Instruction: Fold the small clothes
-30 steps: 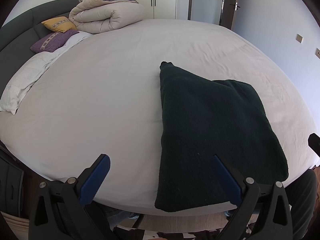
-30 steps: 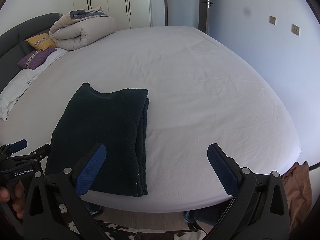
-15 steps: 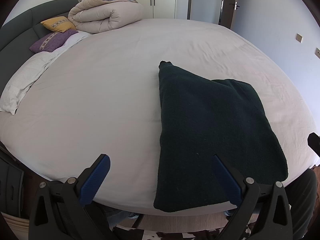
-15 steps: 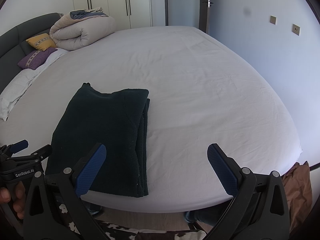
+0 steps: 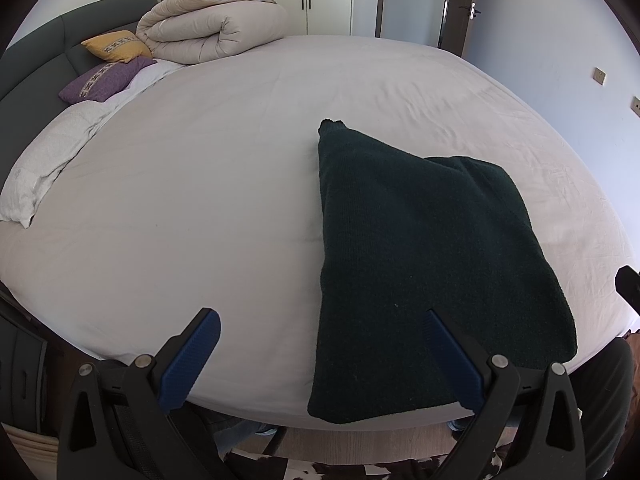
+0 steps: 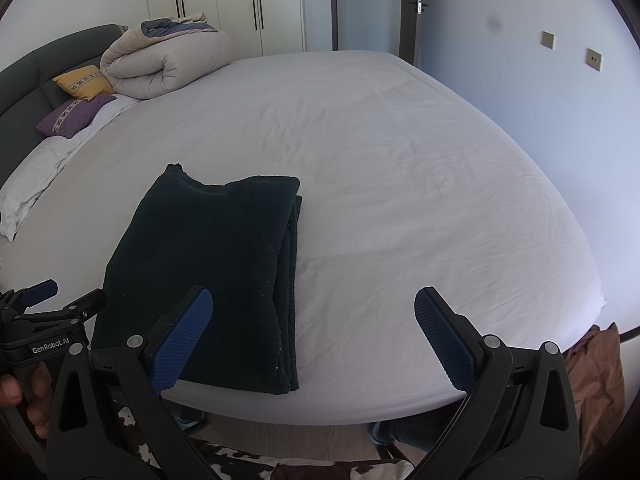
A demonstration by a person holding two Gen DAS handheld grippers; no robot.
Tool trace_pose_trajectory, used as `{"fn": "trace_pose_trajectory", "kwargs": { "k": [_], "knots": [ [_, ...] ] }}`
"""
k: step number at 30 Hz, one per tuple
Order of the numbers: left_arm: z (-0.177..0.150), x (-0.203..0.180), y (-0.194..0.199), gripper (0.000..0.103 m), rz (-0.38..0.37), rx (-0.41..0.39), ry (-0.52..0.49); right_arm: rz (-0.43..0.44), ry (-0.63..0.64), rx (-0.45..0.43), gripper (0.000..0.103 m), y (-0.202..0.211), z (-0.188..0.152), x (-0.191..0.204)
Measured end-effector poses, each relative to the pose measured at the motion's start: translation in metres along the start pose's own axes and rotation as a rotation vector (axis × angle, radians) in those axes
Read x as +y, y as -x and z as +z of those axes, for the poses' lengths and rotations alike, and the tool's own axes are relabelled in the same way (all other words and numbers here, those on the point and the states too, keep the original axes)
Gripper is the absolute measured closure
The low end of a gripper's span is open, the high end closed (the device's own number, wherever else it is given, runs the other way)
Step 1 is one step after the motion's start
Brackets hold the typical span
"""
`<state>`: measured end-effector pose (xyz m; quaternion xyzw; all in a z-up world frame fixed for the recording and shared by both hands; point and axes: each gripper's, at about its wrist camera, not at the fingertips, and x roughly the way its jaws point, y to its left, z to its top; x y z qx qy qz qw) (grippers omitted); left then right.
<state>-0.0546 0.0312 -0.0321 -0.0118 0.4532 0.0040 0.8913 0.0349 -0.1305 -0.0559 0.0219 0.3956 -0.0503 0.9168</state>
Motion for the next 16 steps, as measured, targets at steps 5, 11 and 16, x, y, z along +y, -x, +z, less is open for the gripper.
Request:
{"fn": "trace_pose_trajectory", "kwargs": {
  "k": [5,11,16],
  "knots": [
    [0.0004,0.0012,-0.0017,0.000,-0.002,0.005,-0.001,0.004,0.000,0.003,0.000,-0.0009,-0.0002,0.0009],
    [-0.0002,0.0015,-0.0033,0.000,-0.003,0.004,-0.003,0.007,0.001,0.007,0.000,-0.0019,-0.0001,0.0008],
    [-0.0028,0.0003,-0.0003,0.000,-0.002,-0.013,-0.017,0.006,-0.001,0.008,0.000,-0.0024,-0.0008,0.0013]
  ]
}}
